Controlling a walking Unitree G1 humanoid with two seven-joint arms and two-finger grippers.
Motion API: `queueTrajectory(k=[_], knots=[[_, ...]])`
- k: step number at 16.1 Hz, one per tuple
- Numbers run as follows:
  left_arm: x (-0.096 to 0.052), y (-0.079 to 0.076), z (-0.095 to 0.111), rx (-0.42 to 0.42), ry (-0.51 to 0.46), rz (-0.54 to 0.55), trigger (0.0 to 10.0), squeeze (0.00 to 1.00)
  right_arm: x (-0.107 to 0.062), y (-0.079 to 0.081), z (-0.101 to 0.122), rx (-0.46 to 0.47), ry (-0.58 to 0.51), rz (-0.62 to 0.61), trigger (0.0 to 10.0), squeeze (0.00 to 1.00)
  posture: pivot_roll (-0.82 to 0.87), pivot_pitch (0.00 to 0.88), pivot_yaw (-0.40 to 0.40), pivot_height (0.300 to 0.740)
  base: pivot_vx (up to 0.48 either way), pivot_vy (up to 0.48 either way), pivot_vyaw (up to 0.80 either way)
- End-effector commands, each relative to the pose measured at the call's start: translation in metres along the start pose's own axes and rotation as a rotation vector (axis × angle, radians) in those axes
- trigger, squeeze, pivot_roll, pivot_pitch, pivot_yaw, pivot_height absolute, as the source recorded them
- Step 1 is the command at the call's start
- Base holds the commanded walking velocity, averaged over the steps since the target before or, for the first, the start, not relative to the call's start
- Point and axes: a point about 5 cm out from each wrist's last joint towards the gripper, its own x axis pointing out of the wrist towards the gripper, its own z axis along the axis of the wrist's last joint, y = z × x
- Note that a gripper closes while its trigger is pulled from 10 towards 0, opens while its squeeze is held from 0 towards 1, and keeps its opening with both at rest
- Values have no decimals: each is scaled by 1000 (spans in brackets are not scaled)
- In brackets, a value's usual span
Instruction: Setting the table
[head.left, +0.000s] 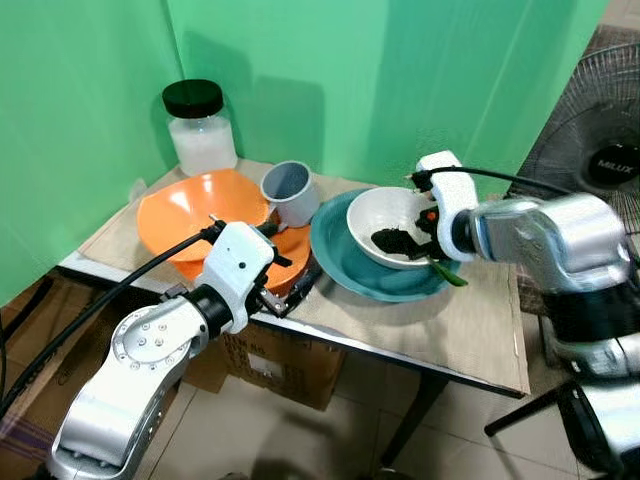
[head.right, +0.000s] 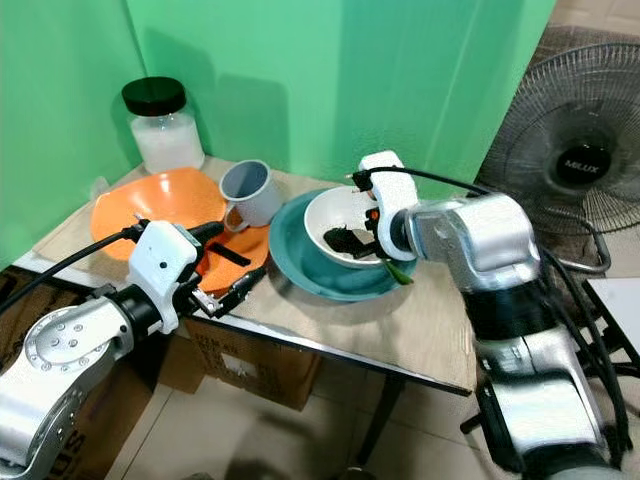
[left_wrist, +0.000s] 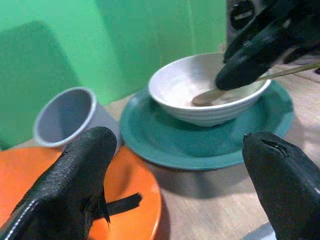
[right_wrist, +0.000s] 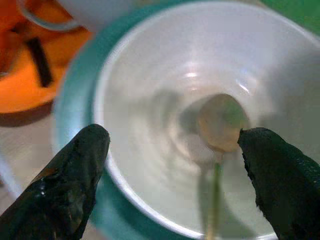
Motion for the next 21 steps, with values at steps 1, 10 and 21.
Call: queueTrajectory(k=[1,10,21], knots=[[1,0,1,9,2,-21,10000,0,1,-2,3,-16,22,-26,7804,0,-177,32,0,740,0,0,0],[3,-1,0,10,-4,-29,10000,0,22,-16,-2,-72,156,-48,196,0,-177,23,-29,740,0,0,0],[1,-9,-1,-20,-2,-114,10000,0,33,-25,-1,-127,202,-32,0,0,-172,0,-43,740,0,0,0]])
